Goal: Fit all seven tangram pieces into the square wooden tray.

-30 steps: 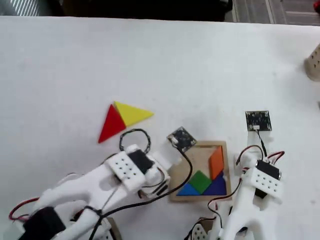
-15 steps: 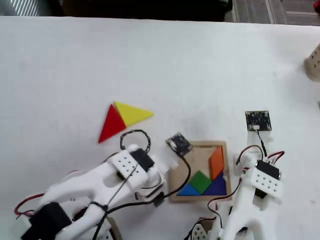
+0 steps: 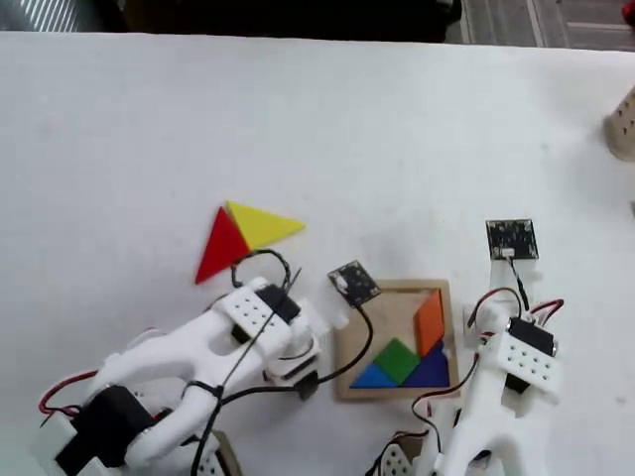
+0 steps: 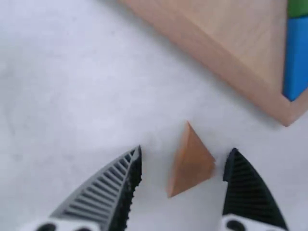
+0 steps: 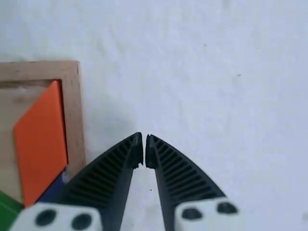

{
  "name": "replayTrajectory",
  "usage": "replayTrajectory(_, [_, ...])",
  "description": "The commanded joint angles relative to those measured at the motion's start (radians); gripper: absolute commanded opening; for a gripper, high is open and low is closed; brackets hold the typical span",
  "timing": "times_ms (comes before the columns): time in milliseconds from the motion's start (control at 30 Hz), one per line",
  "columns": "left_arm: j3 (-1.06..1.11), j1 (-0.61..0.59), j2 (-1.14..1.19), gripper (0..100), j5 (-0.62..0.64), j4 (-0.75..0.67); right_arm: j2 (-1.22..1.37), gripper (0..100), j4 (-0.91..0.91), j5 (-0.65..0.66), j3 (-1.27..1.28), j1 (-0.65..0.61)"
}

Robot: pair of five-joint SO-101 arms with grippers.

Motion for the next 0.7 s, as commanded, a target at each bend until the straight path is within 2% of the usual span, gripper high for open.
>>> replayTrajectory(0, [-0.012, -0.007, 0.005, 17, -0.012, -0.015, -0.01, 2.1, -0.016, -0.003, -0.012, -0.012])
replayTrajectory(67, [-0.012, -0.007, 0.005, 10, -0.012, -0.015, -0.01, 2.1, -0.016, -0.003, -0.012, -0.012])
replayTrajectory(133, [-0.003, -0.007, 0.005, 7, -0.012, -0.017, -0.01, 2.1, -0.016, -0.003, -0.012, -0.012])
replayTrajectory(600, [-0.011, -0.025, -0.005, 8, -0.015, -0.026, -0.007, 2.1, -0.016, -0.003, -0.012, -0.013])
replayTrajectory(667, [-0.029, -0.051, -0.005, 8, -0.091, 0.014, -0.007, 2.1, -0.016, -0.003, -0.012, -0.013])
